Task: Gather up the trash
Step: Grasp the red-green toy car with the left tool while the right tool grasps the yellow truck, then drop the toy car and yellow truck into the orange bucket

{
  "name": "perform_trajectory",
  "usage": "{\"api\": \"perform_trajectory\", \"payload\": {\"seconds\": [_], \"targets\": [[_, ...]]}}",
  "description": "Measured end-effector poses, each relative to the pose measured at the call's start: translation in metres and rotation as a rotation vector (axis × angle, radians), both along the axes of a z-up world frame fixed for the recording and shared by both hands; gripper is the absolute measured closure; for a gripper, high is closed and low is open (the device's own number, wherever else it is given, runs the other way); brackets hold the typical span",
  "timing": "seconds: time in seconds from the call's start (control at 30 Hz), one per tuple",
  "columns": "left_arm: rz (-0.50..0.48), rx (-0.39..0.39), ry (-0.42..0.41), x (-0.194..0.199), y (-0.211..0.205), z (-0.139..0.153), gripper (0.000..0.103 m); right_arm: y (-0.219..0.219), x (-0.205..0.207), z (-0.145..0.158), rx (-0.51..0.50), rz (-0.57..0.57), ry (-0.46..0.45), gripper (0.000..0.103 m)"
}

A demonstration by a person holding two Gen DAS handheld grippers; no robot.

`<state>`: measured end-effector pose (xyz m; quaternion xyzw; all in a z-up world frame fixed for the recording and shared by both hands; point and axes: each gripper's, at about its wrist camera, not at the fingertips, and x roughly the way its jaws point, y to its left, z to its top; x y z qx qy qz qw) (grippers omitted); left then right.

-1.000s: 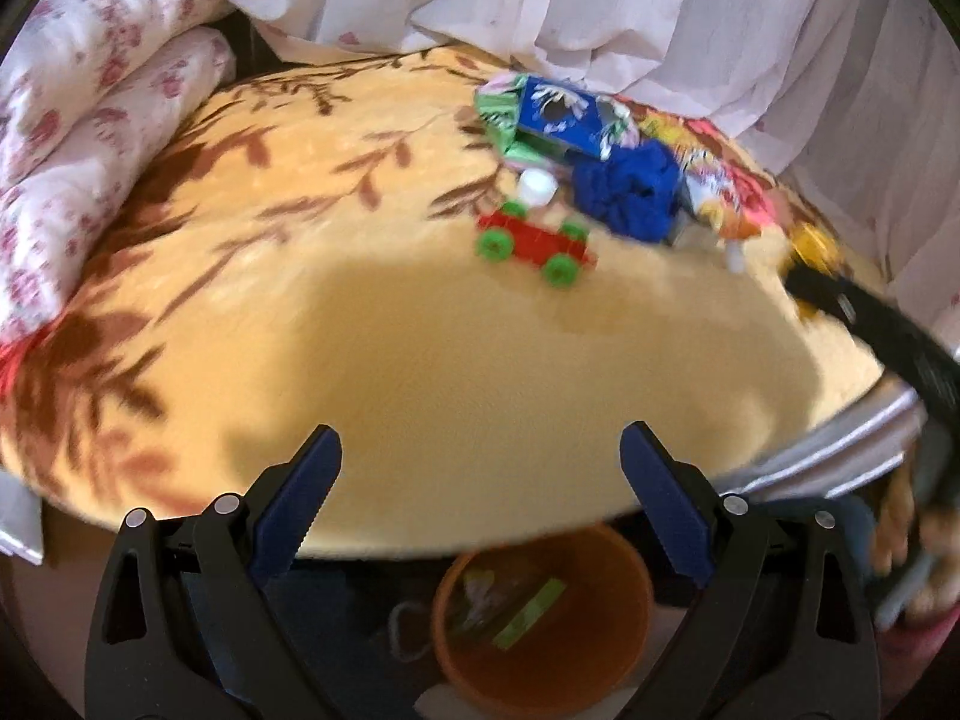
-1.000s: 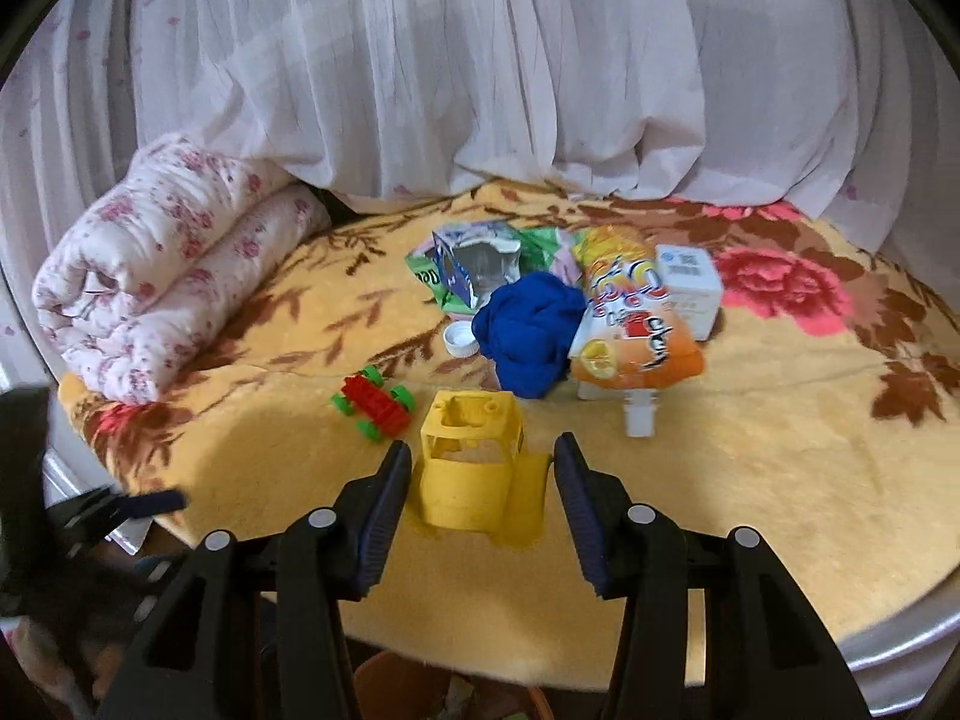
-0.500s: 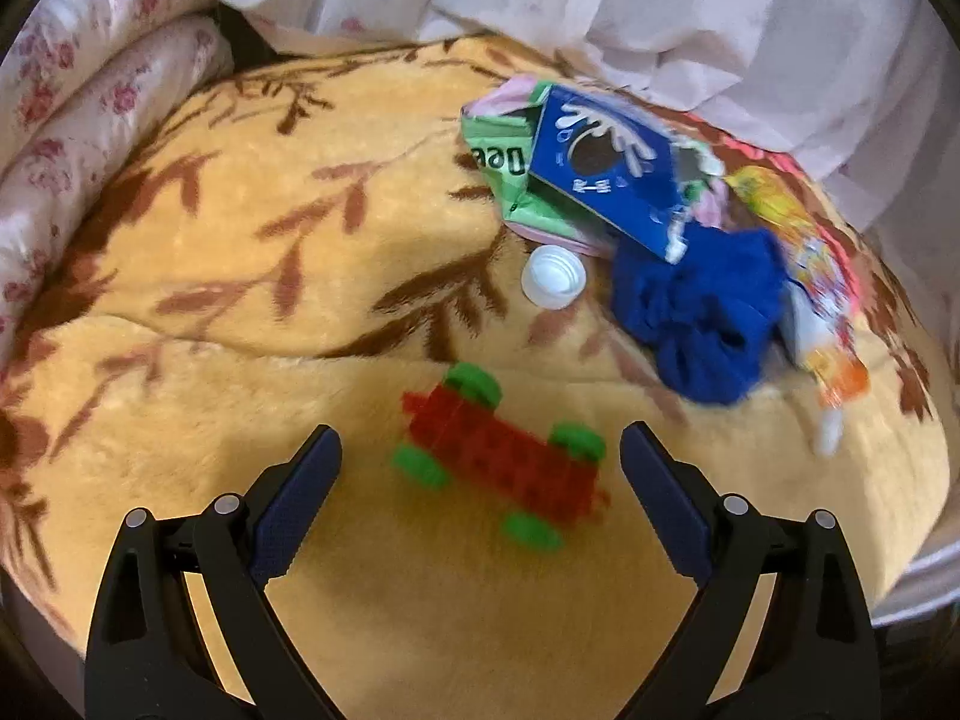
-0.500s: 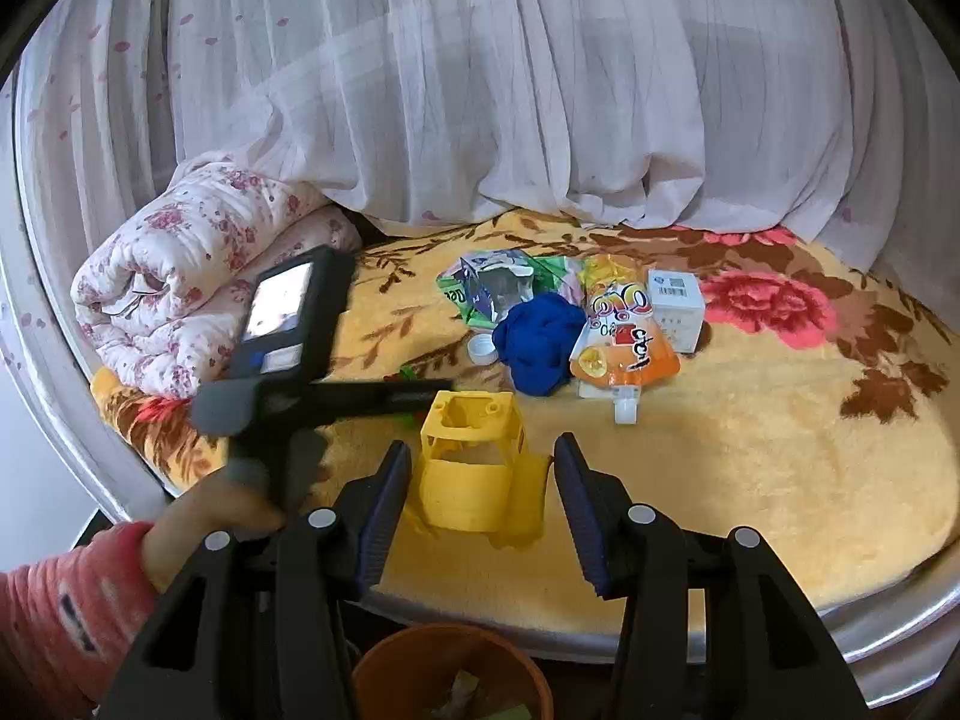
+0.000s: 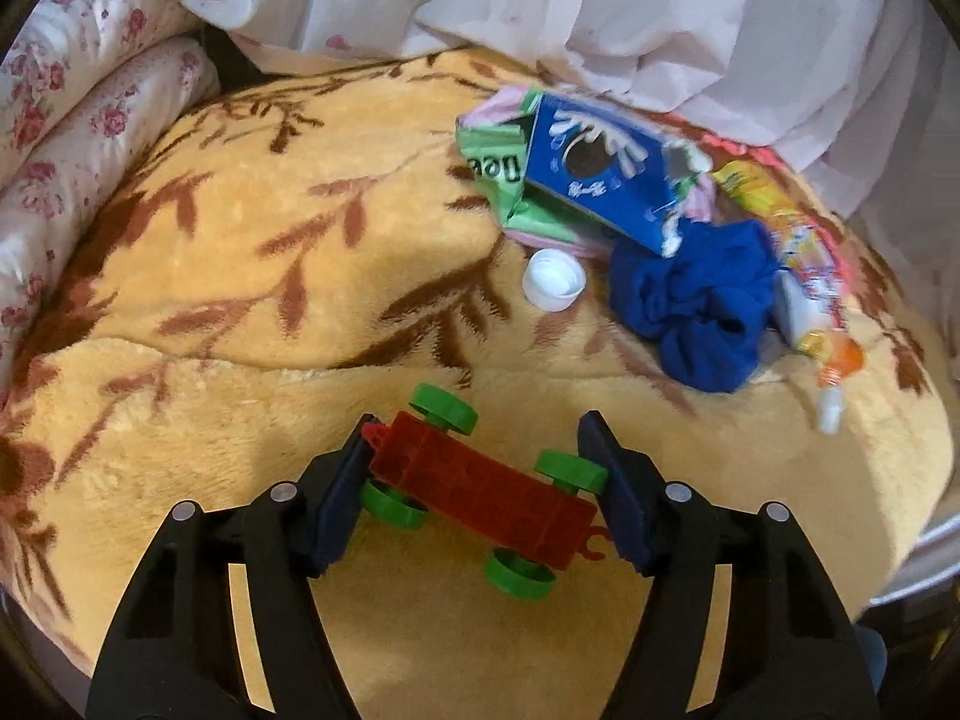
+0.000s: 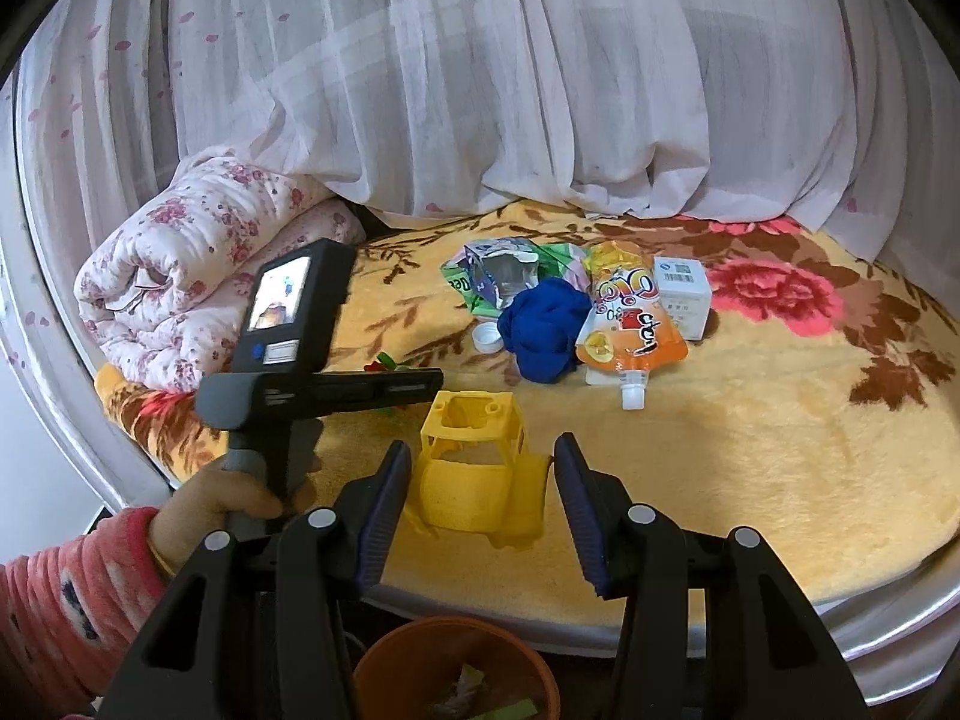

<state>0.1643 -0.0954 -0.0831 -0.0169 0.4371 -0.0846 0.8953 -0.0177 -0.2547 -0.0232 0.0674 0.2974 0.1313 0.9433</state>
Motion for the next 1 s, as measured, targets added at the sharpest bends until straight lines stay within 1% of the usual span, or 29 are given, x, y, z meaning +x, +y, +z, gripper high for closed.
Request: {"api": "perform_trajectory", "payload": {"seconds": [0.17, 0.23, 0.3, 0.37, 0.47, 0.53, 0.6, 0.73, 0.8, 0.83, 0.9, 1.0], "targets": [[-0.07, -0.037, -0.053, -0.033, 0.016, 0.029, 0.037, 0.005, -0.008, 0.005, -0.013, 0.01, -0.012, 0.054], [-0.112, -0.042, -0.074, -0.054, 0.021, 0.04, 0.037, 0.006, -0.012, 0.007, -0.017, 0.017, -0.013, 0.054], [-0.152, -0.047, -0.082, -0.071, 0.023, 0.047, 0.037, 0.008, -0.016, 0.007, -0.022, 0.026, -0.009, 0.054], [-0.208, -0.043, -0.094, -0.095, 0.025, 0.053, 0.037, 0.01, -0.023, 0.006, -0.028, 0.035, -0.007, 0.054], [-0.279, -0.034, -0.093, -0.124, 0.027, 0.051, 0.037, 0.014, -0.034, 0.003, -0.04, 0.055, 0.007, 0.054], [-0.33, -0.032, -0.074, -0.143, 0.028, 0.043, 0.037, 0.017, -0.04, 0.0, -0.05, 0.07, 0.022, 0.054], [-0.364, -0.034, -0.043, -0.154, 0.03, 0.035, 0.037, 0.02, -0.046, -0.006, -0.06, 0.083, 0.043, 0.054], [-0.44, -0.035, 0.065, -0.17, 0.031, 0.001, 0.037, 0.028, -0.053, -0.025, -0.082, 0.116, 0.107, 0.054], [-0.467, -0.004, 0.107, -0.174, 0.028, -0.017, 0.037, 0.032, -0.056, -0.042, -0.093, 0.135, 0.161, 0.054], [-0.492, 0.008, 0.14, -0.176, 0.026, -0.029, 0.037, 0.034, -0.056, -0.05, -0.095, 0.139, 0.184, 0.054], [-0.518, 0.019, 0.184, -0.178, 0.023, -0.044, 0.037, 0.038, -0.056, -0.066, -0.092, 0.151, 0.237, 0.054], [-0.549, 0.05, 0.267, -0.181, 0.015, -0.075, 0.037, 0.044, -0.056, -0.094, -0.102, 0.158, 0.314, 0.054]]}}
